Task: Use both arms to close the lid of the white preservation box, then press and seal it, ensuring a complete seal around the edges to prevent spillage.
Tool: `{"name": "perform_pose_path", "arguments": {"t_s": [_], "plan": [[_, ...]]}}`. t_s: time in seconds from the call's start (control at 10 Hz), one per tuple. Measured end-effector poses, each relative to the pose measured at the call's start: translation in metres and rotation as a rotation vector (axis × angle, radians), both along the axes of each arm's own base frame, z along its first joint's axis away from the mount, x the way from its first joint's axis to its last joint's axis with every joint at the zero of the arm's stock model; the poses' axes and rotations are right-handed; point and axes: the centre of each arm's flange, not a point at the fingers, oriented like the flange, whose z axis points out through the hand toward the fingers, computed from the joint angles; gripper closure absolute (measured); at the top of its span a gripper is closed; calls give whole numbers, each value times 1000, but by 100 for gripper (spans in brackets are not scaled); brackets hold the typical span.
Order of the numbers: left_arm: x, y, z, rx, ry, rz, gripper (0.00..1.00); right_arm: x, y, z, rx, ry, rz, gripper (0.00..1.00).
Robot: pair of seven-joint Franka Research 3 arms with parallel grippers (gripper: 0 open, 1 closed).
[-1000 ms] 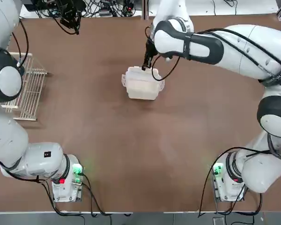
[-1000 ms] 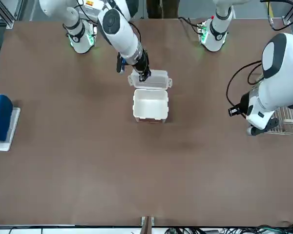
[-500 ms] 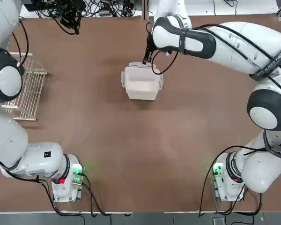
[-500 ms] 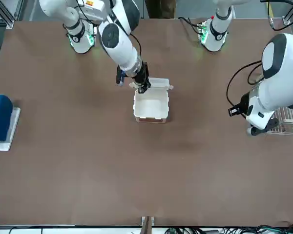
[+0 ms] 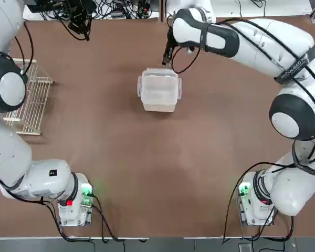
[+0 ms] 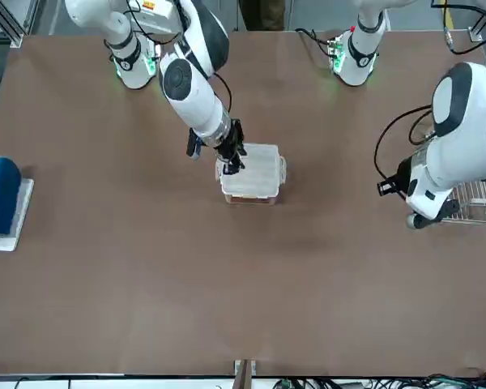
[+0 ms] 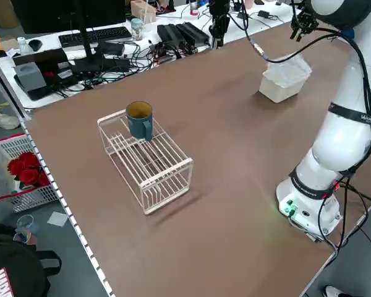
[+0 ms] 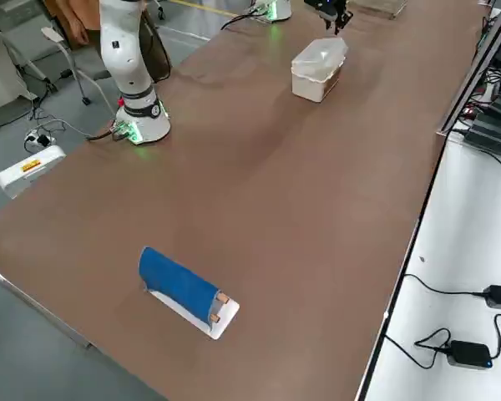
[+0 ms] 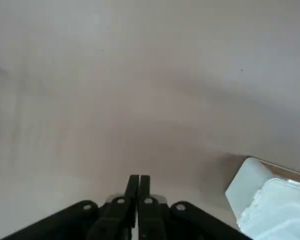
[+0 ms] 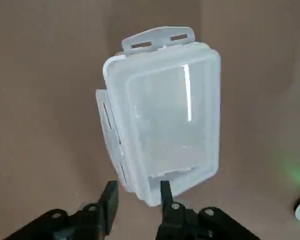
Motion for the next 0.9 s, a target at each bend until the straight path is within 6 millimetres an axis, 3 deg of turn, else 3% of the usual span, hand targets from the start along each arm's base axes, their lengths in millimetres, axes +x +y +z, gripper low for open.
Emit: {"name": "perform_pose_path", "arguments": {"t_s": [0.1,0.2,0.3,0.4,0.7,0.9], "plan": [[0,0,-1,0,2,0,94,1,-1,5,-2,0,16,54],[1,-1,-5,0,8,-1,95,-3,2,3,-9,5,49,67],[0,-3,-12,0,19,-4,94,-9,7,-6,-32,12,85,86],[-1,-6,-20,-3,33,-5,95,-17,16,-24,-69,18,119,96],[-5,-26,-41,-57,42,40,98,-23,37,-79,-120,9,146,97],[-15,-55,-63,-55,40,54,99,-19,40,-101,-125,-5,135,97]]}}
